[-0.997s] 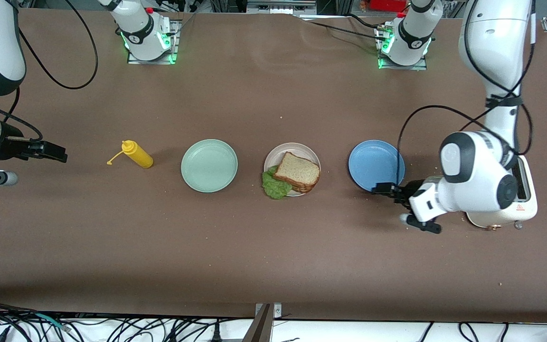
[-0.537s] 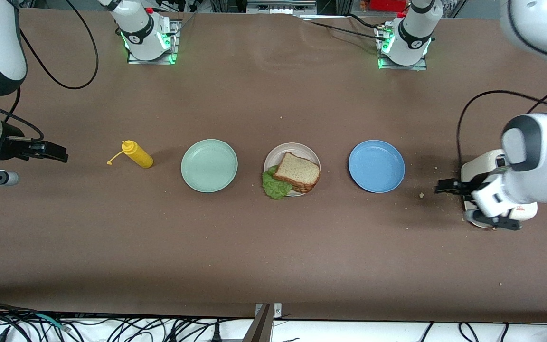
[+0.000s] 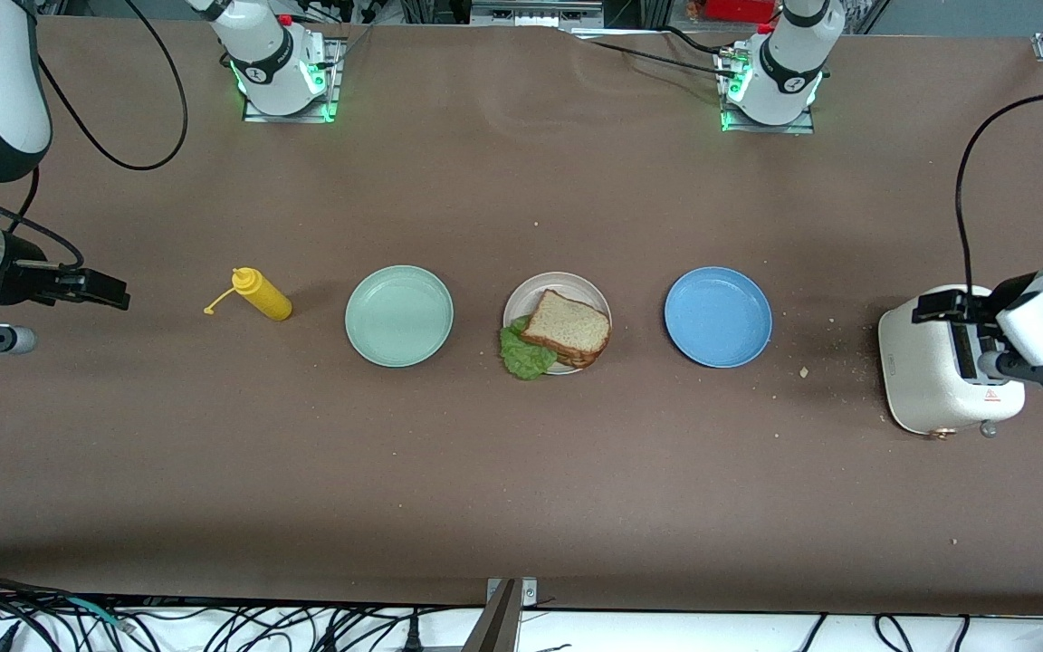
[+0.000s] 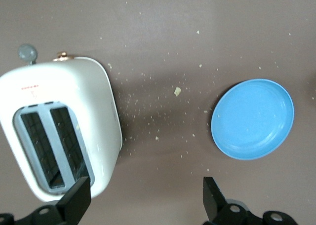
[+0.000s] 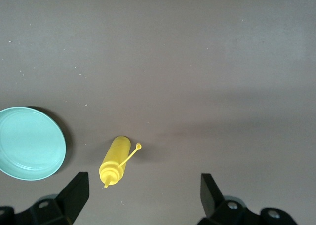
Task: Make sandwich in beige plate with both arms
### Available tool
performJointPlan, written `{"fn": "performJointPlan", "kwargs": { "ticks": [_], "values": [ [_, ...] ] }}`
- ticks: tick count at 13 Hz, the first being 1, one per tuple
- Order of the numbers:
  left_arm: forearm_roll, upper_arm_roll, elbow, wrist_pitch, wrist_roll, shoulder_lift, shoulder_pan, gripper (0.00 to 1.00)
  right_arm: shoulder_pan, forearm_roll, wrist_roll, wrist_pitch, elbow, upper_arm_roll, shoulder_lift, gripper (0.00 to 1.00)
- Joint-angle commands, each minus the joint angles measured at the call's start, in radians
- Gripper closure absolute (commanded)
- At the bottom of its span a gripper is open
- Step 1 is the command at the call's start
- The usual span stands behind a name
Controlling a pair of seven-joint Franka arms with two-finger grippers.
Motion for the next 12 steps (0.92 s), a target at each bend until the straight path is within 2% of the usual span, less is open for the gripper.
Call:
{"fn": "performJointPlan", "kwargs": {
  "ticks": [1,5,12],
  "values": [
    [0.046,-0.008,0.030,-0.089,-0.090,-0.053,-0.014,0.00,0.001,-0.019,0.002,0.002,-0.012,0.002,-0.017,0.00],
    [0.111,-0.019,0.143,-0.267,-0.165,-0.057,-0.063,0.00,0.001,-0.020,0.002,0.002,-0.012,0.002,-0.017,0.00],
    [0.117,-0.042,0.131,-0.288,-0.208,-0.158,-0.091,0.00,0.003,-0.019,0.002,0.003,-0.012,0.002,-0.017,0.00]
  ]
}}
